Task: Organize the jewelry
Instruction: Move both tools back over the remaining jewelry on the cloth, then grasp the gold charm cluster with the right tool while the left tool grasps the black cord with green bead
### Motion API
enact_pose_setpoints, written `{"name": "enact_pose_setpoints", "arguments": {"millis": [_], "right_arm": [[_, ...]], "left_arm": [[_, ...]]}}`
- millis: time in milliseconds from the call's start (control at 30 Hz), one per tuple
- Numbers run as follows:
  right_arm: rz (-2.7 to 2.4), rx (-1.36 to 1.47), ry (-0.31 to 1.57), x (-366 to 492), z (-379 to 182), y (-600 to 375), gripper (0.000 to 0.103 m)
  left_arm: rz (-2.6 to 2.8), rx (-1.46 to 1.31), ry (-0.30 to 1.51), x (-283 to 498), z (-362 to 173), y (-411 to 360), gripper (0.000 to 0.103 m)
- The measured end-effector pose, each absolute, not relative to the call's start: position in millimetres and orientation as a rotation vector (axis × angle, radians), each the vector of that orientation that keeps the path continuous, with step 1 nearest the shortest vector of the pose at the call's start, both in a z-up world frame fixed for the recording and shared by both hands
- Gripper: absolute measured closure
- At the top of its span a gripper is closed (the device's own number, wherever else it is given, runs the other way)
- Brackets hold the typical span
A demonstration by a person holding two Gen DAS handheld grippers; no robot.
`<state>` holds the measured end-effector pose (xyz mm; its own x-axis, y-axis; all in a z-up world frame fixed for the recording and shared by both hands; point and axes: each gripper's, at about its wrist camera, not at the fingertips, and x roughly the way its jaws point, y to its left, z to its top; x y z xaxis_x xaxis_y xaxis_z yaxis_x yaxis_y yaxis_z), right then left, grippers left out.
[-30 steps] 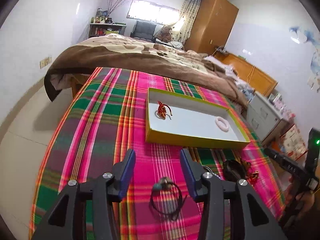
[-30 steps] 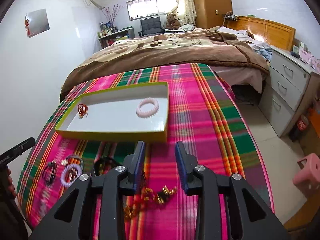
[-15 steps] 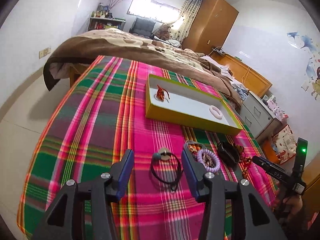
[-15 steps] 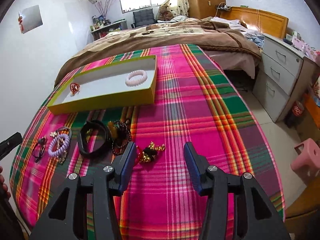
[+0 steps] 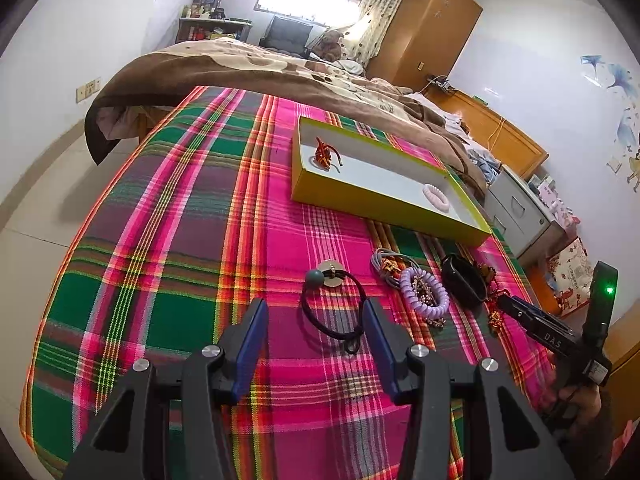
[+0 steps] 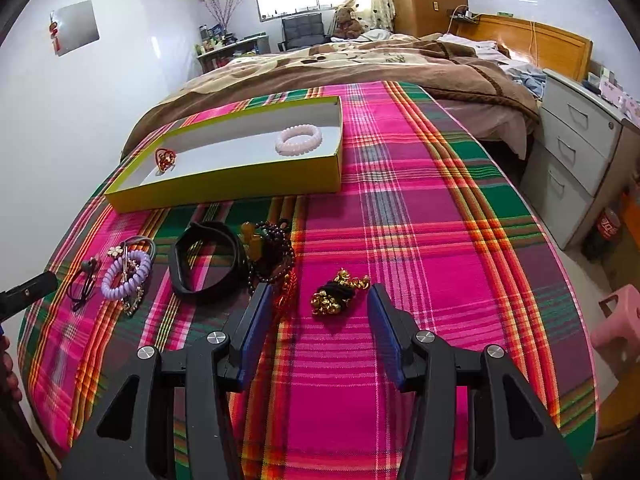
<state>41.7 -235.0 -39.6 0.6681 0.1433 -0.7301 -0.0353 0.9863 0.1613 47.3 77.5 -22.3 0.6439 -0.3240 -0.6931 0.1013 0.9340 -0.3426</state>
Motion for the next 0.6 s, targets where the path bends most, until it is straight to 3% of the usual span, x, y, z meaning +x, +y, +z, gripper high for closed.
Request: {"name": "enact_pose_setpoints", "arguments": {"millis": [333,500,600], "right_arm": [[0.071,0.239,0.752,31,-23,-258,0.053],[0.016,0.194,0.817,45,-29,-256,0.053],[0.035,0.179,0.837,47,-34,-250,0.059]], "left_arm": [[-0.248,-0.280,0.847,49,-24,75,0.054],[-0.245,-0.274,0.859,51,-26,72,0.054],[-0.240,-0.264,0.864,51,-28,71,0.054]]}}
